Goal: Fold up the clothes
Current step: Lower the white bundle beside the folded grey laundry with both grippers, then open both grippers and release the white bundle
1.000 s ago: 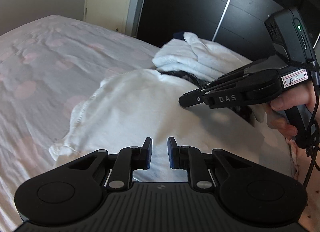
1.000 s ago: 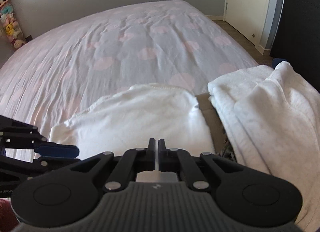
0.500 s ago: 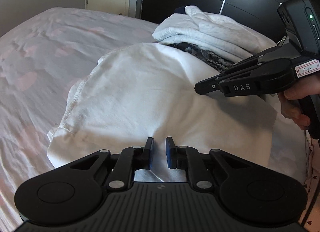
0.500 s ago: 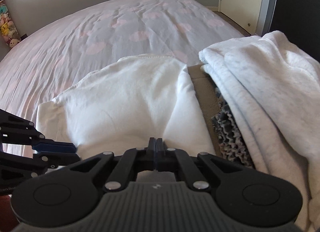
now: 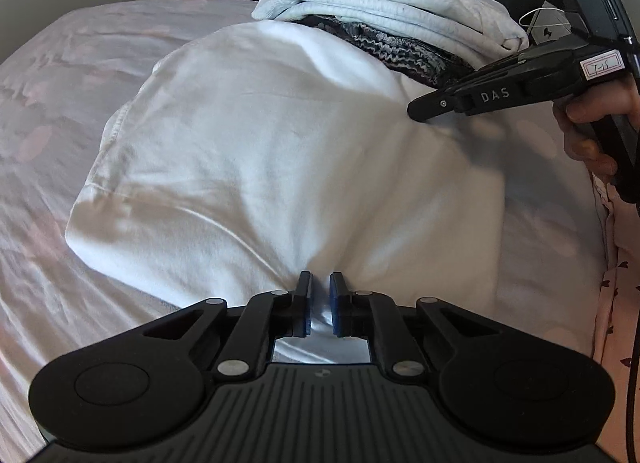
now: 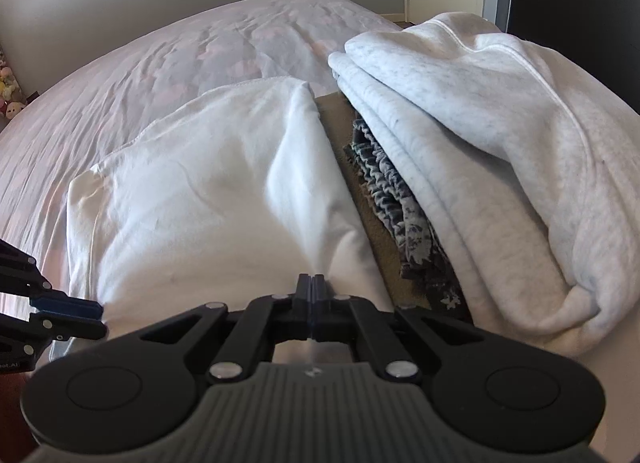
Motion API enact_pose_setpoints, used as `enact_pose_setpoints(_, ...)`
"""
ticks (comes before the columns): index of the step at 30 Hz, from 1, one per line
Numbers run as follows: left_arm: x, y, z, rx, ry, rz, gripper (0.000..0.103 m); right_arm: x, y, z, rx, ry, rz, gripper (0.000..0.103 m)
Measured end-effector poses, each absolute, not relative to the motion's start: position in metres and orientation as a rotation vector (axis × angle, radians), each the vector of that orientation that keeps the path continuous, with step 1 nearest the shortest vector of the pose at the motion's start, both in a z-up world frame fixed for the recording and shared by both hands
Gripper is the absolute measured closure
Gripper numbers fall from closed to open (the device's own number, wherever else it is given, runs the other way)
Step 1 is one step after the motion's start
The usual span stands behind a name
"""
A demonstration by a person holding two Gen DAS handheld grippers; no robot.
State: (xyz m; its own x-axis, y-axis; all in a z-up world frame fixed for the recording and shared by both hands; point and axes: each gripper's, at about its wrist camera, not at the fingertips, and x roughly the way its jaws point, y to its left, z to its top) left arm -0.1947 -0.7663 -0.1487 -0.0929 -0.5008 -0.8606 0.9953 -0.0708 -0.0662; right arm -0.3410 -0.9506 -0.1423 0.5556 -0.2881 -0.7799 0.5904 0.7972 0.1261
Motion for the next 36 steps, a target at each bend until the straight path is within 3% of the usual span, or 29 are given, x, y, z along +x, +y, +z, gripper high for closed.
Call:
enact_pose_setpoints(9, -0.222, -0.743, -0.114, 0.762, 0.799, -1.602, 0.092, -0.384, -0.931, -0.126, 0.353, 0.814, -0.647, 0.100)
enact_pose_setpoints(16, -0.241, -0.747, -0.151, 0.934, 0.874, -1.542, 0.091, -0.412, -0.934, -0.159, 0.424, 0.865, -0.716, 0.103)
enact_pose_setpoints(20, -0.235, -0.741, -0.147, 0.931, 0.903, -1.520, 0.091, -0.417, -0.931, -0.176, 0.407, 0.941, -0.781, 0.102)
enact_pose_setpoints(24, -0.226, -0.725, -0.137, 0.918, 0.926, -1.478, 0.091, -0.444, -0.924, -0.173, 0.518, 0.863, -0.816, 0.101)
enact_pose_setpoints(27, -0.218, -0.706, -0.124, 0.872, 0.901, -1.450, 0.091, -0.456, -0.906, -0.157, 0.532, 0.790, -0.867, 0.095)
enact_pose_setpoints(29, -0.212, -0.695, -0.112, 0.798, 0.894, -1.450, 0.090, -0.462, -0.891, -0.144, 0.545, 0.737, -0.879, 0.080)
enact_pose_setpoints(30, -0.209, -0.690, -0.104, 0.754, 0.882, -1.447, 0.086, -0.464, -0.884, -0.136, 0.549, 0.712, -0.883, 0.065)
enact_pose_setpoints(31, -0.207, -0.685, -0.097, 0.709, 0.869, -1.444, 0.084, -0.466, -0.877, -0.129, 0.553, 0.686, -0.886, 0.057)
enact_pose_setpoints(35, -0.204, -0.671, -0.064, 0.527, 0.780, -1.421, 0.056, -0.455, -0.846, -0.097, 0.527, 0.584, -0.879, 0.043)
enact_pose_setpoints(36, -0.205, -0.667, -0.056, 0.482, 0.751, -1.420, 0.056, -0.452, -0.839, -0.088, 0.518, 0.561, -0.875, 0.039)
